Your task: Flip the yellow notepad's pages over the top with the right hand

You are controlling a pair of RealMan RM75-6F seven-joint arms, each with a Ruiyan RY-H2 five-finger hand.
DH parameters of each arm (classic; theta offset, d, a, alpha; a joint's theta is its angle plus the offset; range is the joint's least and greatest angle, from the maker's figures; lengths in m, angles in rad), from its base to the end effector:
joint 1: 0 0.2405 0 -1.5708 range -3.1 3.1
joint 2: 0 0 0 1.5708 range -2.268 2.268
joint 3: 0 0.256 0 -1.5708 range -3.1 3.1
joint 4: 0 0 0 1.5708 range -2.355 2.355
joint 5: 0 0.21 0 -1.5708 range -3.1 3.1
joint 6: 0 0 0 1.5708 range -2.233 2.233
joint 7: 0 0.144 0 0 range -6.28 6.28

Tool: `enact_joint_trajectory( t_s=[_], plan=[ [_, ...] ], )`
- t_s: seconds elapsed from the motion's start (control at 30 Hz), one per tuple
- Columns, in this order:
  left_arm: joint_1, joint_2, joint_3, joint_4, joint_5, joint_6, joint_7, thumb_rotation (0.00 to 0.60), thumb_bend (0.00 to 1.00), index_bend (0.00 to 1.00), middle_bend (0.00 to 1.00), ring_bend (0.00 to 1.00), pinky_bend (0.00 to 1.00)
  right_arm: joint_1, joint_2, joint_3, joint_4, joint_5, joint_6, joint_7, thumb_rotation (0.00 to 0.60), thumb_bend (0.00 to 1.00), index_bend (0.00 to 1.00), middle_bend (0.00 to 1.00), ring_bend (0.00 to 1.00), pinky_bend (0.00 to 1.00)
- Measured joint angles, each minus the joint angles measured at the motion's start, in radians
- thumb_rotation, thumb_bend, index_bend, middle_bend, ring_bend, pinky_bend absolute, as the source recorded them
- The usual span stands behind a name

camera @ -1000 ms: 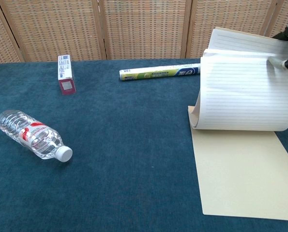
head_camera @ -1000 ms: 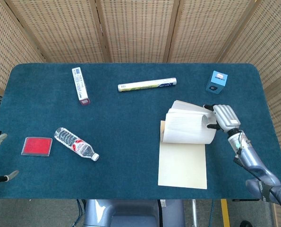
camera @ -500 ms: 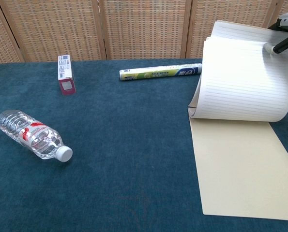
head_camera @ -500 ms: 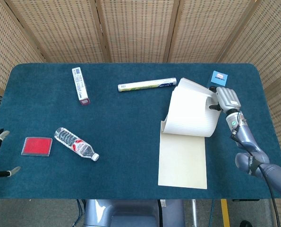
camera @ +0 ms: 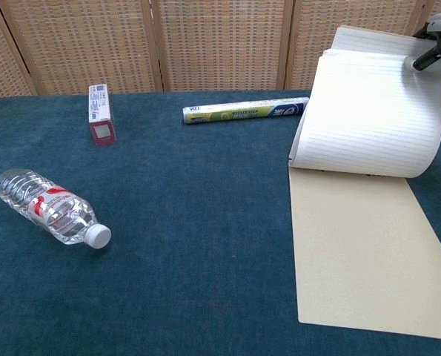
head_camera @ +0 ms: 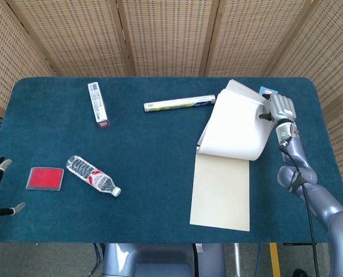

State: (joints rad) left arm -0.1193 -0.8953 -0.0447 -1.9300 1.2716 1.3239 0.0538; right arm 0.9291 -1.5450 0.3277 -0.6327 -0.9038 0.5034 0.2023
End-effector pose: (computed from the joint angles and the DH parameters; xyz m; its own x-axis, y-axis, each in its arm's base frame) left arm -0.2919 0.1802 0.1852 0.3108 0.1729 0.9346 0.9276 0.1594 -0.3380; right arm -0.2490 -0.5078 0.1170 0.2011 -0.1517 0.9677 -0.9644 0.1423 0.2227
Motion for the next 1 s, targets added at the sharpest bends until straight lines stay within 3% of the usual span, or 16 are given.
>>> enact_joint_trajectory(
  t_s=[0.27, 0.53, 0.63, 0.67, 0.73, 0.8, 0.87, 1.0],
  plan=[
    [-0.024, -0.031, -0.012, -0.004, -0.064, -0.022, 0.076, 0.6, 0.0, 0.0, 0.0, 0.0, 0.0, 0.057, -0.101, 0.001, 0.193, -0.023, -0.076, 0.0, 0.6, 0.65, 0.68, 0.65, 0.45, 0.56],
    [-0.04, -0.046, -0.023, -0.004, -0.11, -0.034, 0.107, 0.6, 0.0, 0.0, 0.0, 0.0, 0.0, 0.106, -0.206, 0.006, 0.358, -0.076, -0.084, 0.031, 0.6, 0.64, 0.68, 0.65, 0.45, 0.56],
    [-0.042, -0.047, -0.024, -0.001, -0.117, -0.037, 0.106, 0.6, 0.0, 0.0, 0.0, 0.0, 0.0, 0.127, -0.237, 0.015, 0.416, -0.087, -0.078, 0.034, 0.6, 0.56, 0.66, 0.56, 0.38, 0.53],
    [-0.043, -0.047, -0.025, 0.0, -0.12, -0.039, 0.106, 0.6, 0.0, 0.0, 0.0, 0.0, 0.0, 0.132, -0.244, 0.018, 0.43, -0.088, -0.078, 0.032, 0.6, 0.51, 0.61, 0.5, 0.33, 0.47],
    [-0.046, -0.047, -0.026, 0.002, -0.127, -0.044, 0.105, 0.6, 0.0, 0.0, 0.0, 0.0, 0.0, 0.142, -0.256, 0.025, 0.458, -0.09, -0.087, 0.022, 0.6, 0.28, 0.27, 0.19, 0.09, 0.17],
    [-0.048, -0.047, -0.027, 0.004, -0.133, -0.049, 0.105, 0.6, 0.0, 0.0, 0.0, 0.0, 0.0, 0.146, -0.258, 0.029, 0.467, -0.091, -0.111, 0.015, 0.6, 0.11, 0.04, 0.01, 0.0, 0.01],
    [-0.05, -0.047, -0.027, 0.004, -0.137, -0.052, 0.105, 0.6, 0.0, 0.0, 0.0, 0.0, 0.0, 0.15, -0.258, 0.033, 0.474, -0.089, -0.158, 0.005, 0.6, 0.04, 0.0, 0.0, 0.0, 0.0],
    [-0.05, -0.046, -0.027, 0.002, -0.138, -0.05, 0.101, 0.6, 0.0, 0.0, 0.0, 0.0, 0.0, 0.157, -0.268, 0.056, 0.503, -0.071, -0.238, -0.013, 0.6, 0.04, 0.0, 0.0, 0.0, 0.0]
  ],
)
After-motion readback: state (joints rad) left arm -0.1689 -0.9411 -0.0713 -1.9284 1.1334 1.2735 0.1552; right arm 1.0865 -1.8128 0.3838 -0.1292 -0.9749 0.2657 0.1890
